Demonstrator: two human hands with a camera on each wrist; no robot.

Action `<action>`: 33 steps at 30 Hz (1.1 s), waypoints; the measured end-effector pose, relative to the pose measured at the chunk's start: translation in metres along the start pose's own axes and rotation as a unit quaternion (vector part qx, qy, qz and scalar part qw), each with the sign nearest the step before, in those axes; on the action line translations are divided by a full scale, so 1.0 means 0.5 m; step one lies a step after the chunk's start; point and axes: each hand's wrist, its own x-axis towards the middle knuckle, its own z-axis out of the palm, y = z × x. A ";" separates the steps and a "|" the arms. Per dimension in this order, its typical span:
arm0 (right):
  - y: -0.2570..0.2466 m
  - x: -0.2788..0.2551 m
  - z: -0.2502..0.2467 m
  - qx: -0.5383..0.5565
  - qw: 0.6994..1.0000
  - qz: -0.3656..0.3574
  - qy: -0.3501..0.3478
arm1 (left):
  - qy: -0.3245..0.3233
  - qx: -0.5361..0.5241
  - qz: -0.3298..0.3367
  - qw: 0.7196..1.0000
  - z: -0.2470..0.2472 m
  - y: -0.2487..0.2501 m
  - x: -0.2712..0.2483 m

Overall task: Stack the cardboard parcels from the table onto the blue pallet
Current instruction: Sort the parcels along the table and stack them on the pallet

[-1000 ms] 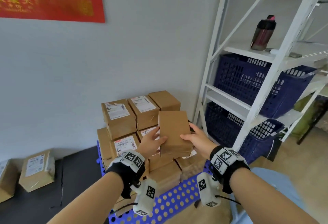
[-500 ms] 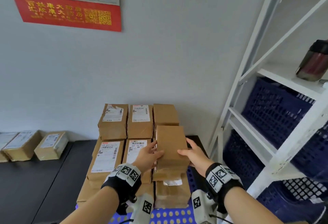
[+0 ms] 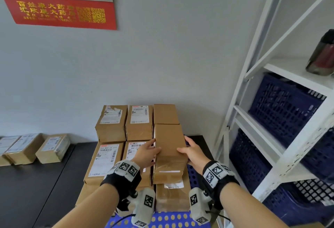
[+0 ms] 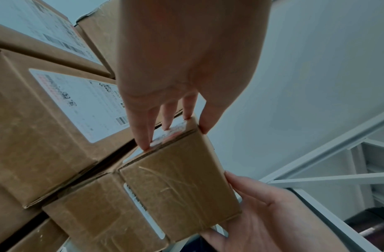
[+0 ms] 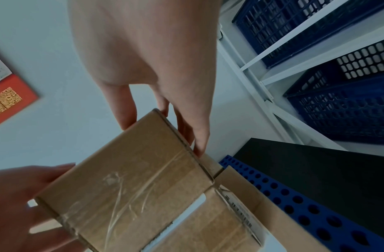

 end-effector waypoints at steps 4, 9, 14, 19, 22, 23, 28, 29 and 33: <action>0.002 0.000 0.001 0.000 1.000 -0.007 0.000 | -0.001 0.005 0.002 1.000 -0.002 0.000 0.005; -0.015 -0.009 -0.006 -0.041 0.999 -0.020 -0.001 | 0.008 0.028 0.010 1.000 0.001 0.006 0.000; -0.064 -0.032 -0.028 -0.107 0.993 -0.056 0.006 | 0.041 0.079 0.048 0.995 -0.001 0.030 -0.016; -0.135 -0.048 -0.030 -0.128 0.985 -0.119 -0.010 | 0.074 0.166 0.113 0.977 -0.034 0.065 -0.047; -0.168 -0.049 0.002 -0.138 0.980 -0.143 -0.029 | 0.100 0.206 0.138 0.964 -0.069 0.080 -0.088; -0.174 -0.050 0.018 -0.140 0.979 -0.144 -0.045 | 0.111 0.208 0.143 0.961 -0.084 0.080 -0.097; -0.172 -0.059 0.113 -0.149 0.969 -0.150 -0.127 | 0.174 0.158 0.114 0.965 -0.152 0.059 -0.148; -0.168 -0.064 0.138 -0.150 0.966 -0.148 -0.148 | 0.188 0.141 0.106 0.966 -0.169 0.049 -0.163; -0.146 -0.083 0.254 -0.157 0.957 -0.130 -0.204 | 0.249 0.109 0.099 0.957 -0.254 0.004 -0.216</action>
